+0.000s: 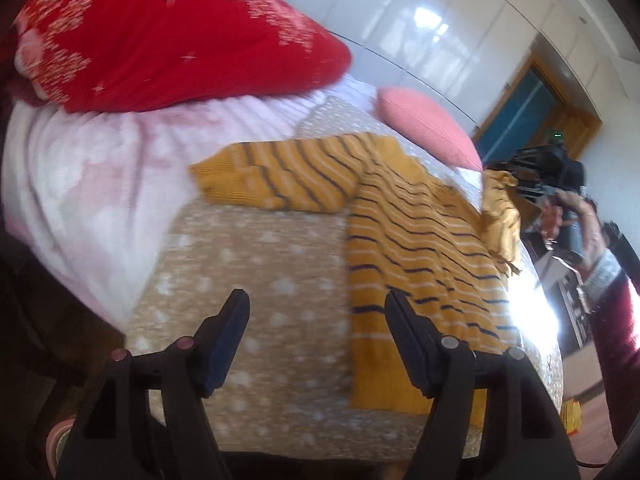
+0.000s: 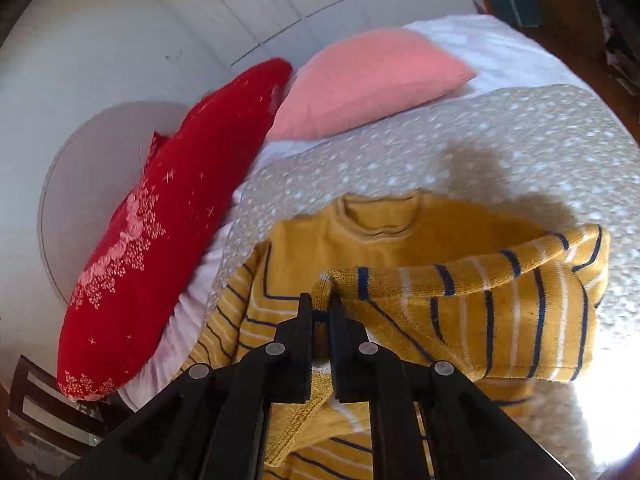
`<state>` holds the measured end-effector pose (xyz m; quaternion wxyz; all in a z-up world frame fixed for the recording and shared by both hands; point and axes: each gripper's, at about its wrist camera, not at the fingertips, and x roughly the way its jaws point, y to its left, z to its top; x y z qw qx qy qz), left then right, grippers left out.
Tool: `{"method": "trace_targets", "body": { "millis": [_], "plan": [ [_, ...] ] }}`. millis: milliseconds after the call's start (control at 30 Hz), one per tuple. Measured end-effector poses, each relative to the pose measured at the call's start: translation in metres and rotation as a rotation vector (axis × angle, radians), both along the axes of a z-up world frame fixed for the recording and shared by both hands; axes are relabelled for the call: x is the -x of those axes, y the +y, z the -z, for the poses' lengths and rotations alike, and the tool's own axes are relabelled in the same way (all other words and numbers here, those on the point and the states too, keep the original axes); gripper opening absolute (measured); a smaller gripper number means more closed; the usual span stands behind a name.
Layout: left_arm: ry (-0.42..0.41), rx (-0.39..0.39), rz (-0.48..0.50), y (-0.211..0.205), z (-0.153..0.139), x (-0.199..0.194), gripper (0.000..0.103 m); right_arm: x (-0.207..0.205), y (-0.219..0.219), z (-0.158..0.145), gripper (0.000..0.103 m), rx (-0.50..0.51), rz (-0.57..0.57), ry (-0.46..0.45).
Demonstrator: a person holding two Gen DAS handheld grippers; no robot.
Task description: Fold small clothes
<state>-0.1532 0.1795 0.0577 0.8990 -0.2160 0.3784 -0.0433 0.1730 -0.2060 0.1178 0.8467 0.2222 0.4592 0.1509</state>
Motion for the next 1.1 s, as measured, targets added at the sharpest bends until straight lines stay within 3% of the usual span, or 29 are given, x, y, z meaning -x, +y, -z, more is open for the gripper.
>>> {"method": "trace_targets", "body": {
  "millis": [67, 100, 167, 233, 300, 433, 533, 600, 667, 733, 867, 967, 1033, 1100],
  "plan": [
    [0.006, 0.004, -0.042, 0.019, 0.004, 0.007, 0.069, -0.027, 0.037, 0.036, 0.017, -0.055, -0.063, 0.071],
    [0.009, 0.003, -0.06, 0.027, 0.006, 0.011, 0.07, -0.038, 0.051, 0.056, 0.029, -0.085, -0.073, 0.118],
    [0.014, 0.002, -0.085, 0.04, 0.008, 0.018, 0.07, -0.048, 0.068, 0.072, 0.035, -0.092, -0.052, 0.138],
    [0.018, 0.002, -0.108, 0.053, 0.011, 0.025, 0.072, -0.047, 0.076, 0.067, 0.04, -0.113, -0.052, 0.083],
    [0.025, 0.006, -0.131, 0.062, 0.016, 0.028, 0.074, -0.039, 0.079, 0.058, 0.052, -0.092, -0.055, 0.043],
    [0.058, 0.017, -0.165, 0.075, 0.03, 0.026, 0.074, -0.019, 0.095, 0.04, 0.053, -0.041, -0.12, 0.058],
    [0.071, 0.033, -0.19, 0.081, 0.035, 0.028, 0.074, 0.006, 0.131, 0.03, 0.055, 0.027, -0.278, 0.022],
    [0.069, 0.034, -0.207, 0.084, 0.035, 0.031, 0.074, 0.027, 0.168, 0.029, 0.07, 0.08, -0.399, -0.008],
    [0.062, 0.03, -0.218, 0.085, 0.033, 0.035, 0.074, 0.051, 0.211, 0.033, 0.076, 0.158, -0.538, -0.059],
    [0.059, 0.015, -0.225, 0.086, 0.031, 0.038, 0.074, 0.077, 0.255, 0.042, 0.077, 0.254, -0.682, -0.116],
    [0.066, -0.001, -0.237, 0.087, 0.03, 0.044, 0.074, 0.117, 0.318, 0.067, 0.078, 0.347, -0.881, -0.178],
    [0.074, 0.004, -0.239, 0.086, 0.031, 0.045, 0.074, 0.127, 0.344, 0.091, 0.078, 0.44, -0.917, -0.196],
    [0.074, 0.001, -0.233, 0.083, 0.029, 0.044, 0.074, 0.122, 0.349, 0.102, 0.071, 0.497, -0.882, -0.192],
    [0.063, -0.008, -0.222, 0.078, 0.025, 0.044, 0.074, 0.114, 0.346, 0.098, 0.017, 0.428, -0.83, -0.174]
  ]
}}
